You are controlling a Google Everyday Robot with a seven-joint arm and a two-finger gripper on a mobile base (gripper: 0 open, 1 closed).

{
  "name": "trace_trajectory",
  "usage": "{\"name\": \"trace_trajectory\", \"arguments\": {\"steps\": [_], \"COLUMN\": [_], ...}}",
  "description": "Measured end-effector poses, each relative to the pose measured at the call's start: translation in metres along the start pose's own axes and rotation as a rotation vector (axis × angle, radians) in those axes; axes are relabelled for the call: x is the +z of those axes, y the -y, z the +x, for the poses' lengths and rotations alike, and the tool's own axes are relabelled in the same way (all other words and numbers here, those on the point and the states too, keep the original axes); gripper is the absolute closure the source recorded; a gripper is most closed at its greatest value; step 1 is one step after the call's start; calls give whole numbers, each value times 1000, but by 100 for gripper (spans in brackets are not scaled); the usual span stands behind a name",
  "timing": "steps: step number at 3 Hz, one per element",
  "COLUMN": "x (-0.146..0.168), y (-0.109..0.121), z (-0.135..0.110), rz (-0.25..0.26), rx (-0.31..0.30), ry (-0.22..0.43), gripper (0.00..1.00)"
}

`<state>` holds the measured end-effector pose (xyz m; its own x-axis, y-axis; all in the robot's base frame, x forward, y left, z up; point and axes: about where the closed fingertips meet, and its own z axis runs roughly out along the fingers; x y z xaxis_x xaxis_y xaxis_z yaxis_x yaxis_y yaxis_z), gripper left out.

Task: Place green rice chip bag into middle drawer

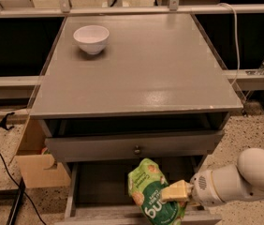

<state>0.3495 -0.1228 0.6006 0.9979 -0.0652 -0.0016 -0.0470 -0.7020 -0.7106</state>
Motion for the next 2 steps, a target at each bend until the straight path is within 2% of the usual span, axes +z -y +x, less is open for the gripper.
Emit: {"name": "trace_trajectory", "arguments": {"steps": [1,2], "x": [0,12], "y": [0,-21], "z": [0,9], "rz": [0,-30], "rx": [1,76], "ry": [0,1], "gripper": [100,100]}}
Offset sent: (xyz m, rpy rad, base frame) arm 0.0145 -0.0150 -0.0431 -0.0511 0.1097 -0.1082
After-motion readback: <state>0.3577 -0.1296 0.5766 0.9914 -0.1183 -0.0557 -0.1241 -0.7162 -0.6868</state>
